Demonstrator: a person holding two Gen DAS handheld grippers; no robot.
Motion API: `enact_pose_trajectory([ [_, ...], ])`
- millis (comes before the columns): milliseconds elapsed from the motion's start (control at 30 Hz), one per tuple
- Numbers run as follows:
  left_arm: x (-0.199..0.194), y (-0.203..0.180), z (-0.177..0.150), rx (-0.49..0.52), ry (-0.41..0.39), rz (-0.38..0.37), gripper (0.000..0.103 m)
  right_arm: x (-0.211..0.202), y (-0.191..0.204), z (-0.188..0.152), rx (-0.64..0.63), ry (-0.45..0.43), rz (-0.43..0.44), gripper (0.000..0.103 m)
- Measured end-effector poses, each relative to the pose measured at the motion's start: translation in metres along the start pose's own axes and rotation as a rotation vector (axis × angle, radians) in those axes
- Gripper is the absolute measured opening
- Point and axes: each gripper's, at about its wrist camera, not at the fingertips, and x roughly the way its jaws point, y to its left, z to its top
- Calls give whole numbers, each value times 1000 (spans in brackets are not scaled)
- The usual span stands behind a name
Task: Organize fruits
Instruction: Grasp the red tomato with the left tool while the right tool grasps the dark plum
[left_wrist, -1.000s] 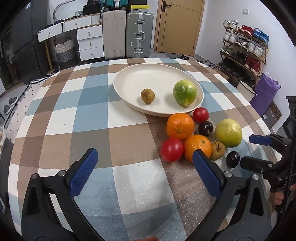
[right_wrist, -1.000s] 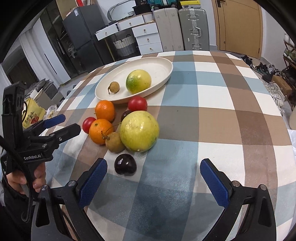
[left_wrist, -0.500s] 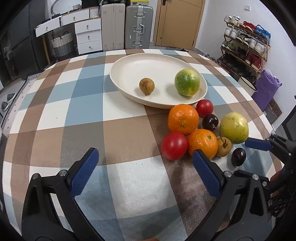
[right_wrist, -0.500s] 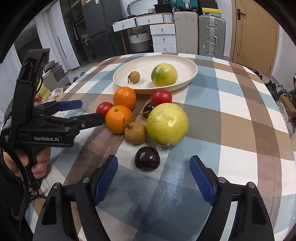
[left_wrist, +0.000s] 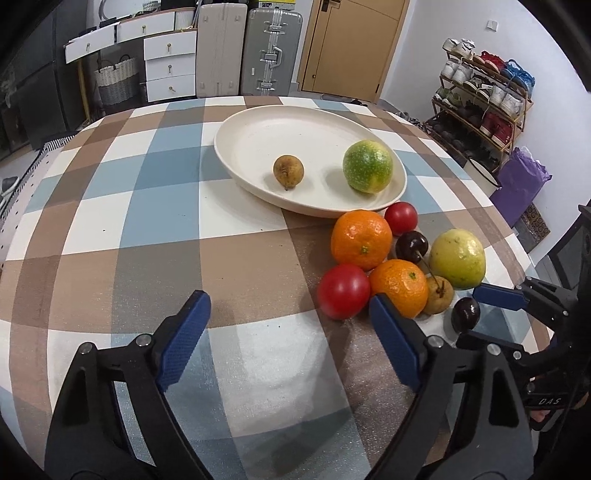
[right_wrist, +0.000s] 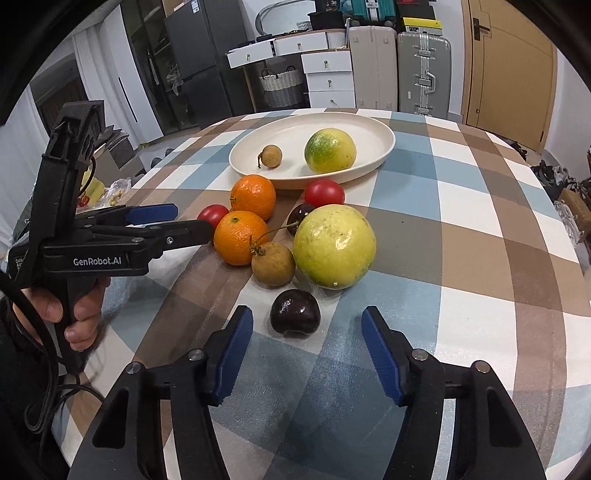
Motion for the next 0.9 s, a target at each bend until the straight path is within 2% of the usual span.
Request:
enact_pose_trajectory([
  [67,2,0,1,0,5,-9,84,0,0,0,-3,-3,2,61],
  [200,4,0,2,-13,2,-48,74,0,0,0,0,-5,6,58],
  [267,4,0,3,-23,3,-85,64,0,0,-1,1,-6,13,56],
  [433,3,-4,1,-42,0,-171,30,0,2,0,2,-11,36,51],
  [467,2,-5,1,-40,-2,-184,27,1,2,0,2,-12,35,48],
  [767,-4,-6,-2,-50,-18,-164,26,1,6,0,-17,-15,41,28],
  [900,-12,-4,-5,-54,-32,-156,26,-2,7,1,-20,-27,48,27],
])
